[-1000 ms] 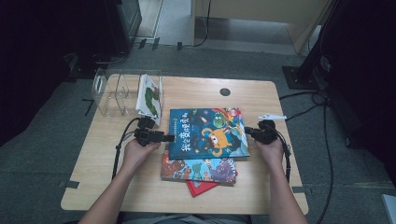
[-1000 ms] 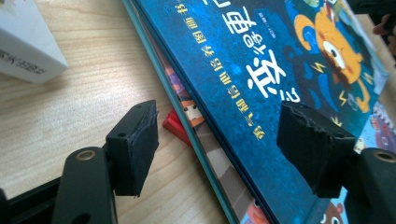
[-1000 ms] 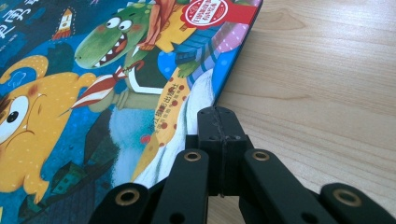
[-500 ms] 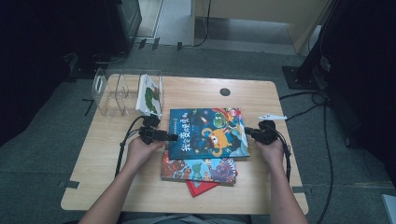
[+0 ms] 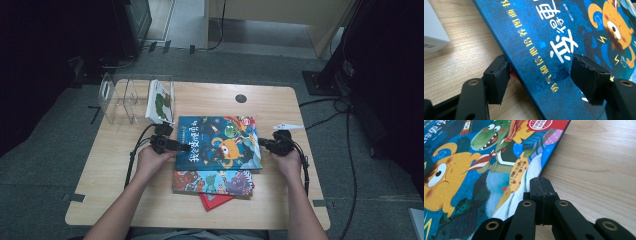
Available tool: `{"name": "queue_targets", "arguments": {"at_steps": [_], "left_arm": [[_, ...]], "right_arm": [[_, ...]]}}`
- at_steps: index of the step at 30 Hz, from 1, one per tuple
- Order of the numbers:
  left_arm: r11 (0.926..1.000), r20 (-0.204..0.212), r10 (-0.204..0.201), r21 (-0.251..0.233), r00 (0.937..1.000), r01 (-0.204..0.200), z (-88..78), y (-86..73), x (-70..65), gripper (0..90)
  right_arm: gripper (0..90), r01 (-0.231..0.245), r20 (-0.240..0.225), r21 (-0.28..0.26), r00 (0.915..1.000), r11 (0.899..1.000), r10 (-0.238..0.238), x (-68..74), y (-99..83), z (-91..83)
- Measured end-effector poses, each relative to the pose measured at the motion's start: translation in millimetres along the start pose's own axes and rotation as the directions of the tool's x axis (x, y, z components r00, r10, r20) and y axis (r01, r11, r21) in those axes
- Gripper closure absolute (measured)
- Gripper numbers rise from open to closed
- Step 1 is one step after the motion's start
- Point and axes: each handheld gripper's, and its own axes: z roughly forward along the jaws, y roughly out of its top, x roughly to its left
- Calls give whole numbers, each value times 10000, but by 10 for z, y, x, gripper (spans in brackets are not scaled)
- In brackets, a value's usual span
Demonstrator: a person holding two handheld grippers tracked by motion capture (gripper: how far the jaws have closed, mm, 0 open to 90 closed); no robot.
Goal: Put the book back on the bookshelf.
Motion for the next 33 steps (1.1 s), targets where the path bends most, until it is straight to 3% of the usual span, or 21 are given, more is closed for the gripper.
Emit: {"name": "queue_targets", "arguments": {"at_steps": [5, 11, 15, 19, 30, 33], "left_arm": [[9995, 310, -201, -250, 9993, 209, -119, 15, -9, 388], [9994, 311, -270, -212, 9992, 277, -244, 63, -66, 409], [9990, 647, -321, -282, 9974, 340, -364, 117, -75, 458], [9982, 1015, -471, -319, 9937, 505, -458, 177, -103, 499], [9963, 934, -811, -192, 9923, 833, -703, 387, -168, 550], [9951, 1127, -916, -265, 9894, 951, -784, 450, -195, 581]], "right_arm": [[900, -75, -125, 82, 9999, 9999, 76, -6, -8, -3], [900, -187, -306, 121, 9994, 9998, 190, -10, -20, 4], [900, -287, -569, 76, 9980, 9996, 291, 3, -26, 10], [900, -115, -720, 102, 9973, 9999, 122, 44, -21, 34], [900, 114, -1023, 37, 9947, 9999, -110, 138, -5, 67], [900, 318, -1008, 30, 9944, 9995, -313, 181, 4, 84]]}}
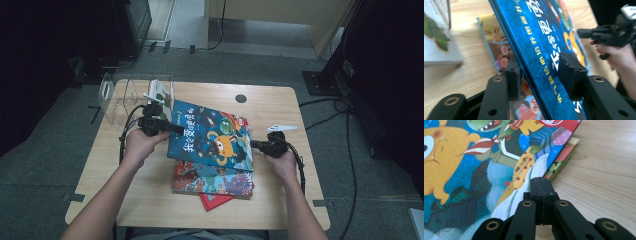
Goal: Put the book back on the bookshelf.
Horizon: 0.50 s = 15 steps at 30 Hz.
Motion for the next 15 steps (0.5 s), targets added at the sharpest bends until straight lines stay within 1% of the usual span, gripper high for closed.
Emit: {"name": "queue_targets", "arguments": {"at_steps": [2, 5, 7, 9, 10, 12, 15], "left_arm": [[9999, -72, 107, 98, 9999, -106, -24, 38, -53, 590], [9997, -134, 97, 219, 9999, -94, -47, 89, -98, 593], [9997, -203, 79, 240, 9998, -74, -77, 117, -105, 595], [9999, -332, 93, 148, 9994, -88, -124, 143, -102, 597], [9999, -312, 46, 123, 9995, -43, -146, 154, -96, 602], [9999, -277, -31, 133, 9996, 35, -182, 165, -90, 605], [9995, 15, -248, 188, 9997, 247, -207, 173, -72, 614]], "right_arm": [[900, 23, 75, 12, 10000, 10000, -23, 13, 3, 1], [900, 46, 44, -76, 10000, 10000, -45, 21, 7, -10], [900, 91, -88, -217, 9999, 9997, -93, 44, 16, -23], [900, 181, -201, -195, 9996, 9996, -185, 83, 19, -1], [900, 218, -346, -197, 9991, 9996, -225, 97, 21, 16], [900, 322, -448, -184, 9984, 9993, -330, 141, 33, 52], [900, 524, -433, -158, 9977, 9985, -530, 205, 51, 94]]}}
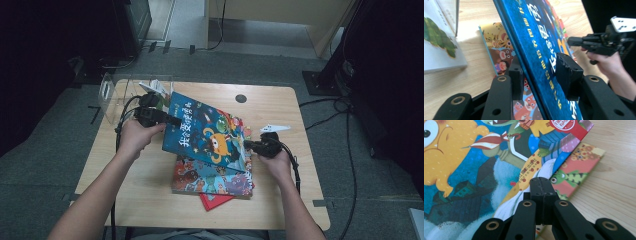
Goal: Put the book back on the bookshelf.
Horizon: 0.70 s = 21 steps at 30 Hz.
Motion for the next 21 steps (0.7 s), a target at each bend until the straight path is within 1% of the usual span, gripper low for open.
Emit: {"name": "queue_targets", "arguments": {"at_steps": [3, 6, 9, 11, 15, 17, 20, 21], "left_arm": [[9999, 249, -115, -88, 9996, 118, -35, 13, -4, 636], [9999, 360, -128, 113, 9993, 124, -60, 48, -25, 656], [9998, 417, -6, 190, 9991, -2, -99, 104, -79, 676], [9996, 550, 76, 284, 9985, -92, -131, 146, -111, 695], [9981, 865, 91, 594, 9962, -143, -173, 229, -151, 733], [9969, 807, -12, 788, 9967, -52, -186, 271, -177, 743], [9921, 891, -362, 1227, 9954, 251, -205, 341, -170, 763], [9896, 944, -566, 1373, 9939, 433, -212, 364, -157, 769]], "right_arm": [[900, 213, -128, 19, 9997, 9998, -213, 45, 10, 38], [900, 471, -80, 72, 9989, 9989, -470, 101, 22, 66], [900, 705, -132, 61, 9974, 9975, -704, 154, 30, 102], [900, 872, -133, 67, 9961, 9962, -871, 186, 36, 124], [900, 1126, -100, 80, 9936, 9936, -1125, 241, 41, 153], [900, 1218, -69, 76, 9925, 9925, -1217, 265, 44, 166], [900, 1354, -126, 107, 9907, 9907, -1352, 284, 47, 177], [886, 1398, -153, 127, 9901, 9901, -1396, 290, 49, 177]]}}
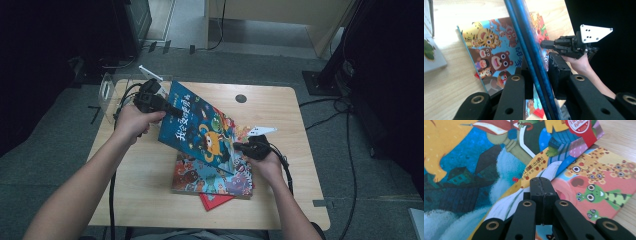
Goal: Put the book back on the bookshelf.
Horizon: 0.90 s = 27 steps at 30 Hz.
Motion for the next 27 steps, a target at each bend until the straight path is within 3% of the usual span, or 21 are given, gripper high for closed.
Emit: {"name": "queue_targets", "arguments": {"at_steps": [4, 11, 14, 18, 27], "left_arm": [[9986, 15, -170, 503, 9999, 169, -34, 70, -43, 791], [9963, 181, -123, 858, 9998, 107, -131, 122, -116, 833], [9968, 260, 64, 799, 9996, -84, -172, 108, -143, 839], [9968, 189, 11, 793, 9998, -26, -221, 59, -156, 837], [9997, 35, 26, 263, 10000, -27, -545, -97, -144, 826]], "right_arm": [[851, 219, -113, 164, 9997, 9996, -217, -3, 8, -3], [771, 165, -57, 212, 9998, 9996, -164, -50, 4, -44], [750, 98, 9, 183, 10000, 9998, -98, -75, 1, -62], [707, -61, 8, 16, 10000, 10000, 61, -100, 9, -78], [586, 121, 181, -209, 9998, 9997, -117, -96, 40, 0]]}}
